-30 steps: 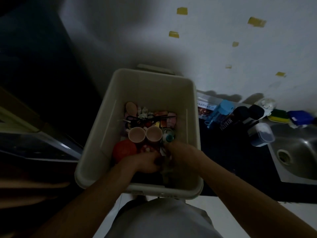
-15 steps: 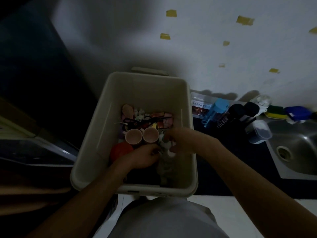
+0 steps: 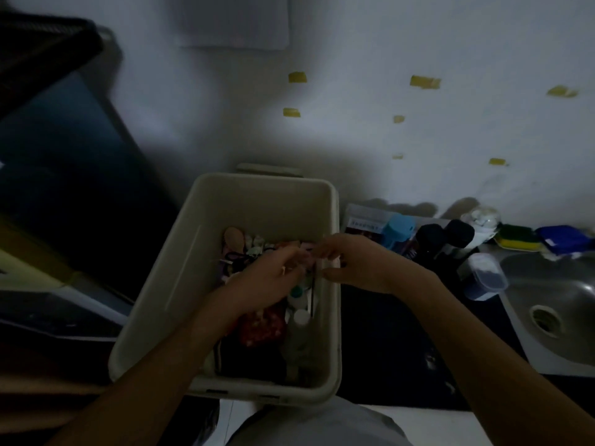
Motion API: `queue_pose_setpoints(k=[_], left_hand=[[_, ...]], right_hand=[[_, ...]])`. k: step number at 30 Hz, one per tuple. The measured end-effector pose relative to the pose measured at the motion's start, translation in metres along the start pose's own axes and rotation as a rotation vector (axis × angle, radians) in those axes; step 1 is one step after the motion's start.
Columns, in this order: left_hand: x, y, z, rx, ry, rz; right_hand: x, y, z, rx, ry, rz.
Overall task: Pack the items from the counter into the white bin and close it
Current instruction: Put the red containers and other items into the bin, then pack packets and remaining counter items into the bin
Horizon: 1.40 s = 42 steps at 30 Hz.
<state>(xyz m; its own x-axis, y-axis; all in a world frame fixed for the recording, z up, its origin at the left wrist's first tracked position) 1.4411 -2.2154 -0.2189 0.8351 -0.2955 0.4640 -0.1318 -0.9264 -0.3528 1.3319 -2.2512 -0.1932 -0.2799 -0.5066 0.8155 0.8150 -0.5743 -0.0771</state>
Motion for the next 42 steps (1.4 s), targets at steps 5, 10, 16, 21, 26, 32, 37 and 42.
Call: queue_pose_setpoints(k=[5, 10, 16, 21, 26, 32, 37, 42], left_hand=[[-0.021, 0.015, -0.037, -0.046, 0.014, 0.009], [-0.052, 0.029, -0.072, -0.093, 0.126, 0.005], [-0.082, 0.055, -0.094, -0.070, 0.154, 0.015], [-0.097, 0.076, -0.093, -0.011, 0.146, 0.000], [-0.117, 0.093, -0.080, 0.035, 0.107, -0.046], [-0.135, 0.112, -0.069, 0.105, 0.086, -0.039], [-0.147, 0.132, -0.074, 0.123, 0.089, -0.069], [-0.147, 0.149, -0.066, 0.167, 0.049, -0.112]], right_hand=[[0.025, -0.027, -0.030, -0.025, 0.043, -0.094], [0.048, -0.056, -0.062, -0.056, 0.036, -0.177], [0.064, -0.078, -0.110, -0.106, 0.092, -0.229], [0.085, -0.095, -0.165, -0.189, 0.085, -0.371], [0.092, -0.088, -0.207, -0.184, 0.012, -0.310], [0.093, -0.058, -0.231, -0.189, 0.008, -0.171], [0.089, -0.022, -0.246, -0.194, -0.046, -0.116], [0.077, 0.016, -0.263, -0.198, -0.086, 0.036]])
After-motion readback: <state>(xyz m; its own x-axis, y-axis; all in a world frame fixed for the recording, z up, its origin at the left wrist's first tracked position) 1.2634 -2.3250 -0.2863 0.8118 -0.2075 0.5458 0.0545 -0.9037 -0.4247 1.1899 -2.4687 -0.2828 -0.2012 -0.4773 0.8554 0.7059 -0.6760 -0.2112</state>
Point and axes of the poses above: each hand's wrist, its own y-axis towards the middle knuckle, its own x-axis out of the back of the hand, z = x × y, the point moved 10 cm from there along y, towards the middle knuckle, and after that the axes turned 15 degrees about x, right-handed, at the moved point
